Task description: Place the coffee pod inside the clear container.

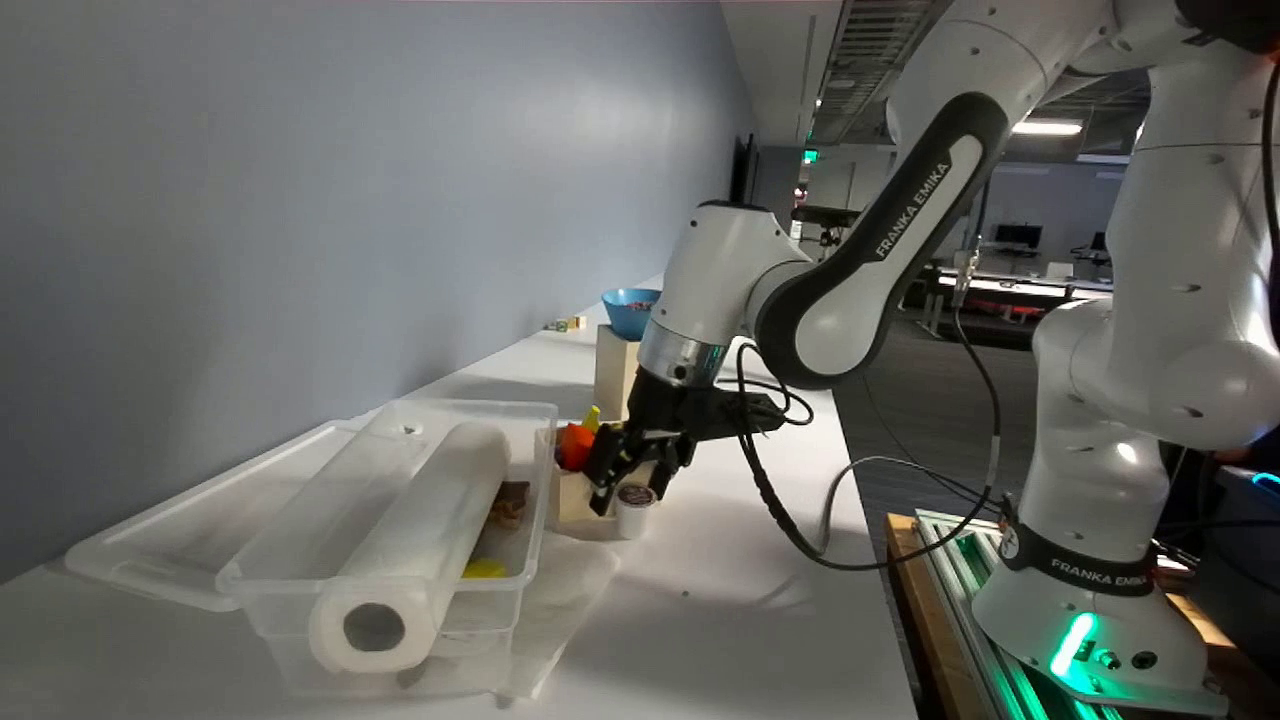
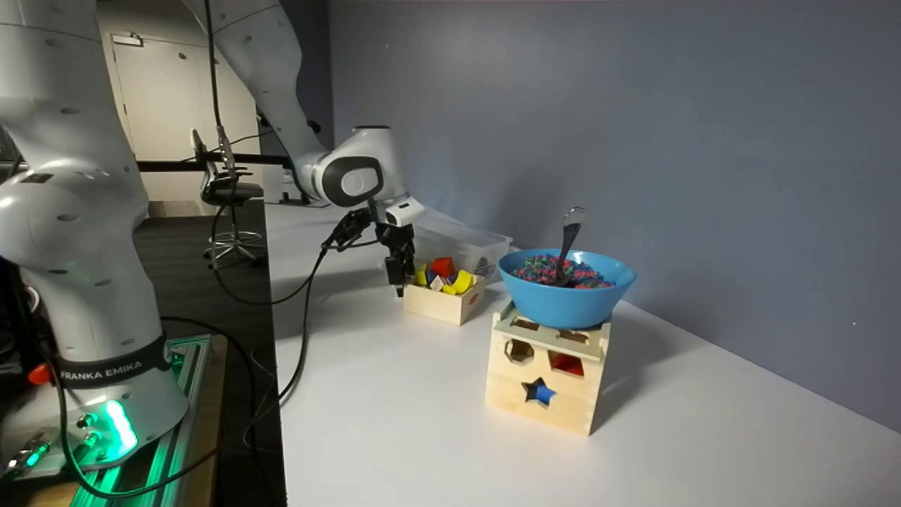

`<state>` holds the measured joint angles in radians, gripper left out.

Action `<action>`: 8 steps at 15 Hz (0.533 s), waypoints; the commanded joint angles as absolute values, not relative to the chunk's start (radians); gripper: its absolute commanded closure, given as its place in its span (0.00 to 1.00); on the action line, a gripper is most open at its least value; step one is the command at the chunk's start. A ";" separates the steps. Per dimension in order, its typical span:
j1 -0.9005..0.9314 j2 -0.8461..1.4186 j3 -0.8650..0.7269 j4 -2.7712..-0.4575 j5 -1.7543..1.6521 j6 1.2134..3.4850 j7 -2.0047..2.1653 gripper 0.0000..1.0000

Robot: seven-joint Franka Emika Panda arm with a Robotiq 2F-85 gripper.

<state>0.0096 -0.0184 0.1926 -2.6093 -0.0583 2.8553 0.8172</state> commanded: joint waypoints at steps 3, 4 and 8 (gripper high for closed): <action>0.081 0.053 0.163 -2.535 -0.030 2.784 0.815 0.14; 0.091 0.051 0.161 -2.532 -0.036 2.770 0.821 0.32; 0.119 0.033 0.155 -2.529 -0.055 2.727 0.834 0.58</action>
